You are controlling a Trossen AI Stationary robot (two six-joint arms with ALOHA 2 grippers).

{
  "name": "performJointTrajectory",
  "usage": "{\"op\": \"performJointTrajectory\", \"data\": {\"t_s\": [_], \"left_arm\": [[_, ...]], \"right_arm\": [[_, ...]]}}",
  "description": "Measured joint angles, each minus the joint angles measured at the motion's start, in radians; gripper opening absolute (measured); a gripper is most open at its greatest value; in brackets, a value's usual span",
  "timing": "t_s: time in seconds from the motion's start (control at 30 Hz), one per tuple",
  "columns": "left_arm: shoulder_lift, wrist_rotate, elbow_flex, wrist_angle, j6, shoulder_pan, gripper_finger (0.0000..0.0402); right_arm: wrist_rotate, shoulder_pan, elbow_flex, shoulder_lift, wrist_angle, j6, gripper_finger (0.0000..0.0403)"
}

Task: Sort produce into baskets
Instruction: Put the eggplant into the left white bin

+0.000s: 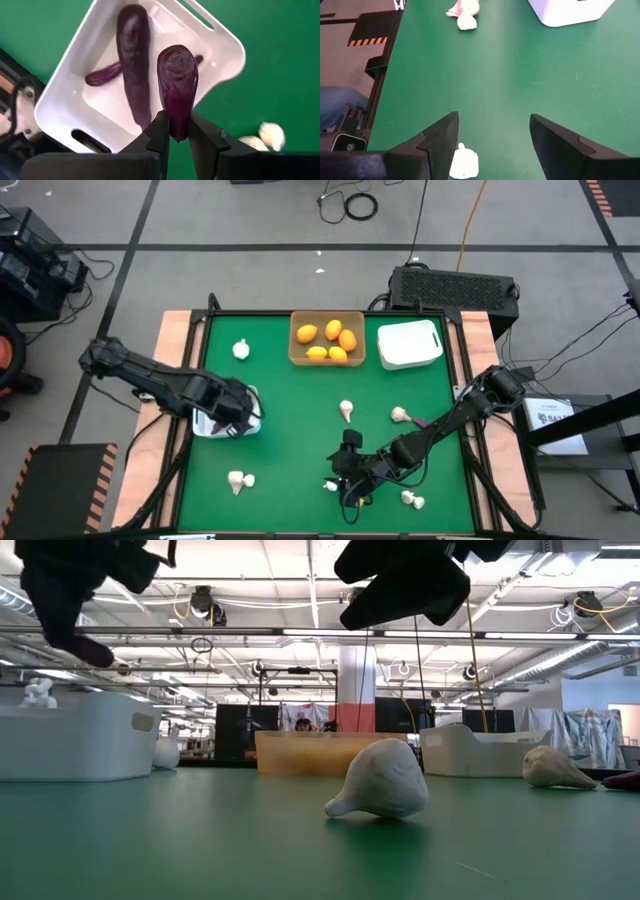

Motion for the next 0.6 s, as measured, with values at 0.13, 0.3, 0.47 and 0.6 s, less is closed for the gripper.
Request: {"op": "performJointTrajectory", "data": {"t_s": [0.13, 0.3, 0.47, 0.6], "left_arm": [[0.054, -0.006, 0.0, 0.003, 0.048, -0.002, 0.0087], [0.11, -0.009, 0.0, 0.002, 0.102, -0.002, 0.0124], [0.137, -0.024, 0.0, -0.001, 0.151, -0.001, 0.0153], [0.137, -0.028, 0.0, -0.012, 0.157, -0.002, 0.0162]], "right_arm": [[0.0, 0.0, 0.0, 0.0, 0.0, 0.0, 0.0235], [0.0, 0.0, 0.0, 0.0, 0.0, 0.0, 0.0235], [0.0, 0.0, 0.0, 0.0, 0.0, 0.0, 0.0235], [-0.001, 0.0, 0.0, 0.0, -0.002, 0.0, 0.0235]]}}
